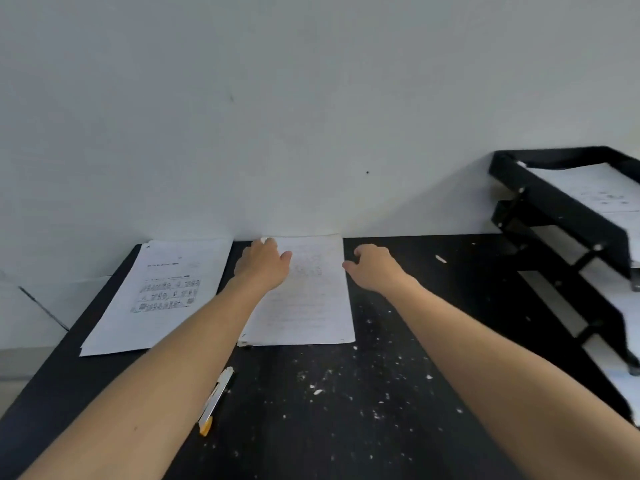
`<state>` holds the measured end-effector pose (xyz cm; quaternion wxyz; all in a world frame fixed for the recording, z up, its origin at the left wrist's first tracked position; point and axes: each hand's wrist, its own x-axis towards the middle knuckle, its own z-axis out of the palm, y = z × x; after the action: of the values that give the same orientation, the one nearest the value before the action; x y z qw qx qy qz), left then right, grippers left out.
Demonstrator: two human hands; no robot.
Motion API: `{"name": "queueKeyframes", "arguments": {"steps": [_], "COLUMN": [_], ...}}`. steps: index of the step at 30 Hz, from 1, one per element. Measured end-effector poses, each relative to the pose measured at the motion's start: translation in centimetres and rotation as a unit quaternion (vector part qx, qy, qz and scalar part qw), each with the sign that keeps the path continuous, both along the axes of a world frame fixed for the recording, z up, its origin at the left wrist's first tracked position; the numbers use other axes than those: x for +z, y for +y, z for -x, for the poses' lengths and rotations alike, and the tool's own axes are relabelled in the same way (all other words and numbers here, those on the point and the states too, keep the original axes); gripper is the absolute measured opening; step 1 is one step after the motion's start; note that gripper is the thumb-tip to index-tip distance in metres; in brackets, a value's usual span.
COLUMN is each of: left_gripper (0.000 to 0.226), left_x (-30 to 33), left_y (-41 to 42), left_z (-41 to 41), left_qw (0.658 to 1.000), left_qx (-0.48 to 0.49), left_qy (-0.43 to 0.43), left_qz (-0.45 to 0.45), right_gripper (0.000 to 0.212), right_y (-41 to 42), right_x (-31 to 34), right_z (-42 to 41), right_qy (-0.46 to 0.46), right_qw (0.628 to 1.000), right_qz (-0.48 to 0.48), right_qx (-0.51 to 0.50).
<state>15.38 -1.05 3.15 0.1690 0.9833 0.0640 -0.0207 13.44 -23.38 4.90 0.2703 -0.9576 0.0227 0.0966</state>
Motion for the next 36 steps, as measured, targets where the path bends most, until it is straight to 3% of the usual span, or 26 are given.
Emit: {"name": "queueKeyframes", "arguments": {"steps": [7,11,12,15,16,21,27,29,31,36], "left_gripper": [0.07,0.076,0.074,0.028,0.024,0.017,0.018,0.017,0.024,0.038], "left_x": [-7.1,-6.9,-6.7,-6.9,-6.9,-7.3,-7.4,-6.4,-5.6,-3.1], "left_y": [3.8,2.7,2.7,3.4,3.6,3.9,2.3,1.5,1.4,2.1], "left_z": [-1.8,-2.0,-1.8,-1.6,-1.5,-1.0,-1.0,0.3,1.4,4.3], "left_qw": [0.996,0.987,0.982,0.964,0.955,0.922,0.95,0.942,0.926,0.851], "left_qx": [0.075,0.112,0.124,0.138,0.145,0.155,0.136,0.095,0.04,-0.019], "left_qy": [0.042,0.03,0.033,0.02,0.014,0.039,-0.017,-0.037,-0.05,-0.103], "left_qz": [0.003,0.114,0.14,0.228,0.259,0.353,0.279,0.319,0.372,0.515], "right_gripper": [0.046,0.05,0.053,0.059,0.059,0.063,0.066,0.066,0.069,0.103], "right_y": [2.8,3.9,4.2,4.2,4.1,3.9,3.8,3.3,2.5,-0.6], "right_x": [-7.4,-9.0,-9.1,-8.9,-8.8,-8.2,-8.2,-8.4,-8.1,-5.2], "right_z": [-2.4,-3.0,-2.7,-1.9,-1.7,-1.1,-0.8,-0.8,-0.7,1.0], "right_qy": [0.028,0.017,0.017,0.014,0.017,0.019,0.012,0.017,0.017,-0.001], "right_qw": [0.999,0.997,0.996,0.995,0.995,0.997,0.998,0.999,0.994,0.923], "right_qz": [0.03,0.066,0.081,0.102,0.1,0.079,0.065,0.022,-0.087,-0.366], "right_qx": [-0.024,-0.026,-0.021,-0.012,-0.012,-0.014,-0.022,-0.034,-0.061,-0.117]}}
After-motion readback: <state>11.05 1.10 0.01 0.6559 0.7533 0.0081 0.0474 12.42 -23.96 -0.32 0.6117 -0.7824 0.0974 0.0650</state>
